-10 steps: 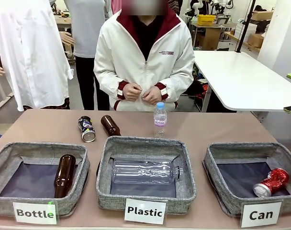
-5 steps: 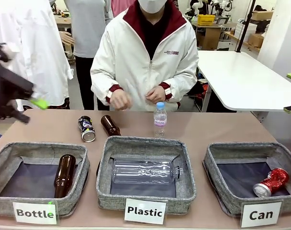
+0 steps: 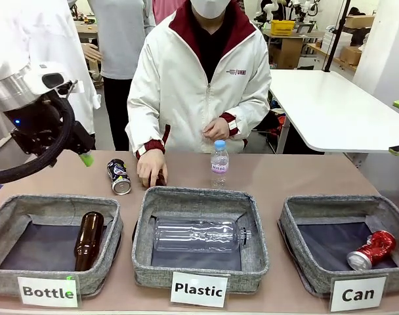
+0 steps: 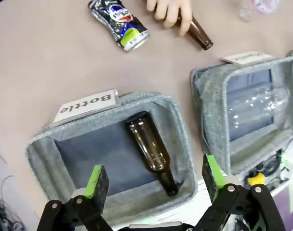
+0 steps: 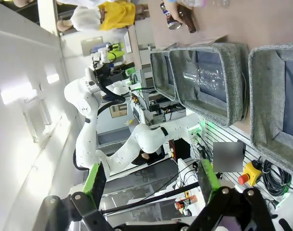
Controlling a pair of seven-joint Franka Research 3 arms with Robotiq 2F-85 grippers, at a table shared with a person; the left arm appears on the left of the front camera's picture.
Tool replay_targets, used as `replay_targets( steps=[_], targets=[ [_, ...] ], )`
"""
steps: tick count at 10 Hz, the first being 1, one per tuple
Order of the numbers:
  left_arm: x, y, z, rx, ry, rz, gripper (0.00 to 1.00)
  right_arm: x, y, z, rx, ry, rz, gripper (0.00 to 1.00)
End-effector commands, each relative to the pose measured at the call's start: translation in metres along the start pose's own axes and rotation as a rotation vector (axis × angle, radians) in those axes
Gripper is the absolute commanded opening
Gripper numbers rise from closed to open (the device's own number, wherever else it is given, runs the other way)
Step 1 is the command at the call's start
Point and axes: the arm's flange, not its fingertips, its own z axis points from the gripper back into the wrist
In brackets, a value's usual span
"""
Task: Sort the can waste into the basket.
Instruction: Pick up the can waste from the table and place it in the right Fabric basket.
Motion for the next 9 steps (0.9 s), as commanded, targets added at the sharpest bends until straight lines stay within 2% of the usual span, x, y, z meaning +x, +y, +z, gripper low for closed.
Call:
replay_targets(
  steps=[1, 2, 3, 4, 5, 6, 7, 8, 9],
  targets=[
    [0.002, -0.002, -0.004, 0.037, 0.000, -0.003, 1.00, -0.002, 0.002, 0.003, -0.002, 0.010, 0.020, 1.00],
    [0.018, 0.006, -0.012, 0.197, -0.227, 0.566, 1.00, -0.002, 0.002, 0.003, -0.002, 0.010, 0.020, 1.00],
    [0.022, 0.005, -0.010, 0.192, -0.270, 0.631, 1.00, -0.002, 0.002, 0.003, -0.002, 0.010, 0.020, 1.00],
    [0.036, -0.002, -0.013, 0.248, -0.314, 0.661, 1.00, -0.002, 0.002, 0.003, -0.002, 0.010, 0.020, 1.00],
    [0.054, 0.002, -0.012, 0.260, -0.272, 0.593, 1.00, -0.002, 0.002, 0.003, -0.002, 0.010, 0.020, 1.00],
    [0.061, 0.030, 0.010, 0.179, -0.162, 0.535, 1.00, -0.002, 0.002, 0.003, -0.002, 0.010, 0.020, 1.00],
    [0.050, 0.078, 0.049, 0.058, -0.118, 0.511, 1.00, -0.002, 0.002, 0.003, -0.002, 0.010, 0.020, 1.00],
    [0.024, 0.135, 0.088, -0.064, -0.084, 0.467, 1.00, -0.002, 0.002, 0.003, -0.002, 0.010, 0.020, 1.00],
    [-0.013, 0.208, 0.124, -0.223, -0.053, 0.457, 1.00, -0.002, 0.002, 0.003, -0.002, 0.010, 0.020, 1.00]
  ],
)
